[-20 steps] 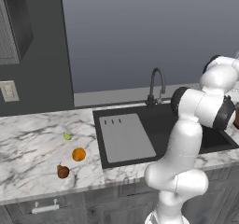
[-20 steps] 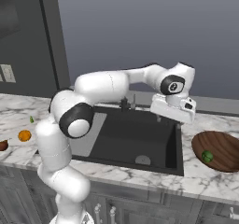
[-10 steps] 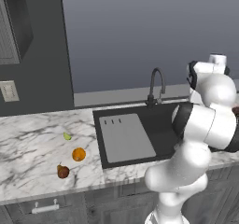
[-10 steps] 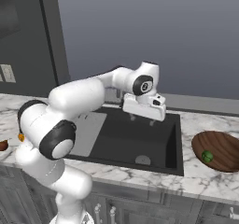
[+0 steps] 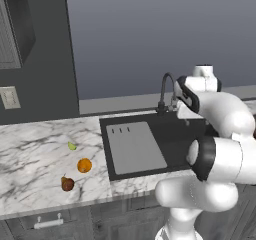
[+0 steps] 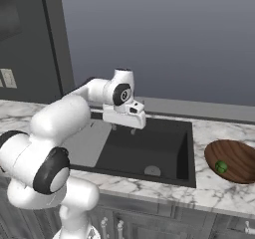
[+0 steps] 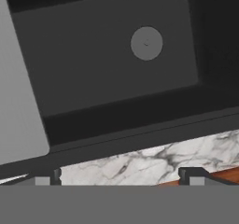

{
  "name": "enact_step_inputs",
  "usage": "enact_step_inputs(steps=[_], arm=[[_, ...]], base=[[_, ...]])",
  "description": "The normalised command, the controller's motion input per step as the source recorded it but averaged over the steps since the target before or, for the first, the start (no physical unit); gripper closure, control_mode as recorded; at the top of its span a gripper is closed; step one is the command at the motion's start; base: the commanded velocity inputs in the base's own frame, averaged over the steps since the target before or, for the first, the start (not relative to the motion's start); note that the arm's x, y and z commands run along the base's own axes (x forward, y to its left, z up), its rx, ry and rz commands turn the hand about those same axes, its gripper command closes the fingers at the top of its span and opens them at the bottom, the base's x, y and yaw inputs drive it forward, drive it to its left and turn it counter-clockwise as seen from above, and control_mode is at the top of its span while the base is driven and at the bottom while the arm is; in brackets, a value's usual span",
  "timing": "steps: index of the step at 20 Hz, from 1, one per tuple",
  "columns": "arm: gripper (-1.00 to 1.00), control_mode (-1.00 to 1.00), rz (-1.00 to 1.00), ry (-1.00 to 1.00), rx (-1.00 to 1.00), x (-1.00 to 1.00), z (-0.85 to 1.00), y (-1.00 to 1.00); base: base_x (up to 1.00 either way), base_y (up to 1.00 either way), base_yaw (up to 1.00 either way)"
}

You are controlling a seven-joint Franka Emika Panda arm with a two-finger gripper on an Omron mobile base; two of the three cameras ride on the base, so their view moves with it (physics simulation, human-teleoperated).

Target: There is a mixed pile of frozen fruits and vegetables on the counter. Locate all the frozen vegetables and place the items in a bowl on the counter. Take all the frozen fruits and defrost them in a running sink.

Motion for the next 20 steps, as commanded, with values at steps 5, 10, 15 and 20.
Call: enact_step_inputs(steps=[5, 10, 15, 20], arm=[[-1.00, -1.00, 0.00, 0.05, -0.06, 0.01, -0.05, 1.00], [-1.00, -1.00, 0.00, 0.07, -0.07, 0.07, -0.01, 1.00], [-1.00, -1.00, 0.04, 0.05, -0.07, 0.17, 0.00, 1.00], [-1.00, -1.00, 0.04, 0.02, -0.05, 0.23, -0.01, 0.99]], base=[[0.00, 0.00, 0.00], [0.00, 0.00, 0.00], [0.00, 0.00, 0.00], [0.00, 0.00, 0.00]])
